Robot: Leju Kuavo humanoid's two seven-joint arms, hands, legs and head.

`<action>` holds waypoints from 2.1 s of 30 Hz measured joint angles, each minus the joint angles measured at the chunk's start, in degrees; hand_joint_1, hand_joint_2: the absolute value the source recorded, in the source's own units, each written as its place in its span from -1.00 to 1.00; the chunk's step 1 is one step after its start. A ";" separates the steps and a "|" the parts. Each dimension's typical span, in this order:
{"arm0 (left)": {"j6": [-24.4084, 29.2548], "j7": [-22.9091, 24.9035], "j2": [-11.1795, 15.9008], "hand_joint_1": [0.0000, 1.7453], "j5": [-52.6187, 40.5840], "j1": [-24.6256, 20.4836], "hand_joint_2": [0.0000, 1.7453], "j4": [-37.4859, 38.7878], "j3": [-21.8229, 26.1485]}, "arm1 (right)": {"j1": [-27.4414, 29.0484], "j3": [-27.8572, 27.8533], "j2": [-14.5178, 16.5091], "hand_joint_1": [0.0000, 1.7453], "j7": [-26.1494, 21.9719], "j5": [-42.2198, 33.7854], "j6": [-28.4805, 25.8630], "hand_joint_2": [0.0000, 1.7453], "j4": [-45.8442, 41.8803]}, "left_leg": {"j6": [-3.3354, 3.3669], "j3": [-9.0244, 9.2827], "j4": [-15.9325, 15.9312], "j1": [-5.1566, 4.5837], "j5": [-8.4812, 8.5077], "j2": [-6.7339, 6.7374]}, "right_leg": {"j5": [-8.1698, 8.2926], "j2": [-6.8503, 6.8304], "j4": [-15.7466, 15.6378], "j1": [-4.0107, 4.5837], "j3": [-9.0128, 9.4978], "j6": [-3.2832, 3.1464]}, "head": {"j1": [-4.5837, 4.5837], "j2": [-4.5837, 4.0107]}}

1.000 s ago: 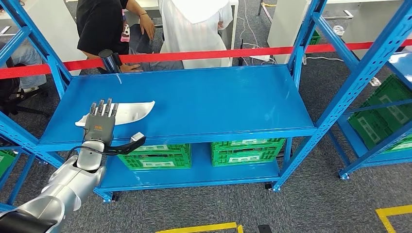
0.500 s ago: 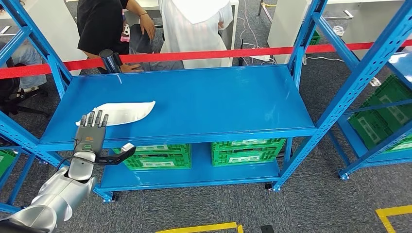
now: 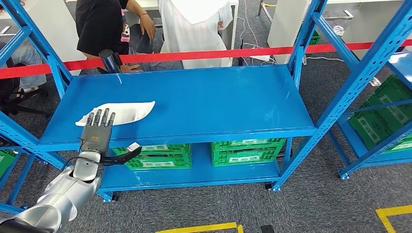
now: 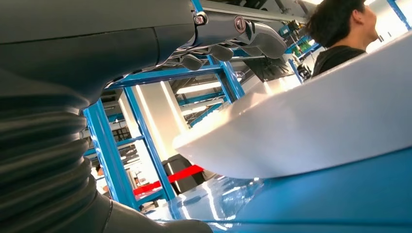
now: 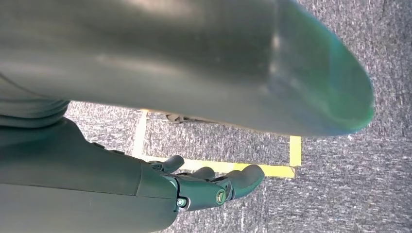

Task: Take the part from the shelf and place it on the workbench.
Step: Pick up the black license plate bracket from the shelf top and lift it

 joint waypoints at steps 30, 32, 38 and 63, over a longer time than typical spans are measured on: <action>2.26 -2.44 0.53 -1.00 0.29 -0.25 -1.00 -0.30 -0.41 | -0.06 0.00 0.37 -1.00 0.99 0.51 0.82 -1.00 0.00 | 0.00 0.00 0.00 0.00 0.00 0.00 | 0.00 -0.01 0.00 0.00 0.00 0.00 | 0.00 0.00; 2.09 -3.37 0.32 -1.00 0.33 -0.45 -1.00 -0.31 -0.41 | -0.09 0.00 0.55 -1.00 1.37 0.50 1.07 -1.00 0.00 | 0.00 0.00 0.01 -0.01 0.00 -0.01 | 0.00 -0.01 -0.01 -0.01 0.00 0.01 | 0.00 0.00; 3.40 -4.06 -0.26 -1.00 0.43 -1.57 -1.00 -0.82 -0.36 | -0.30 -0.01 1.15 -1.00 1.83 0.54 1.18 -1.00 -0.02 | 1.89 2.73 -4.05 0.78 1.39 0.35 | -1.53 -0.06 2.56 -0.07 -1.03 1.26 | 0.25 0.00; 3.99 -4.49 -0.15 -1.00 0.03 -0.82 -1.00 -0.77 -0.26 | -0.22 -0.39 1.62 -1.00 3.34 1.34 1.38 -1.00 0.11 | -3.51 2.74 -0.34 2.58 -2.80 0.25 | -1.37 0.38 2.87 -1.49 -1.69 0.14 | 0.16 0.00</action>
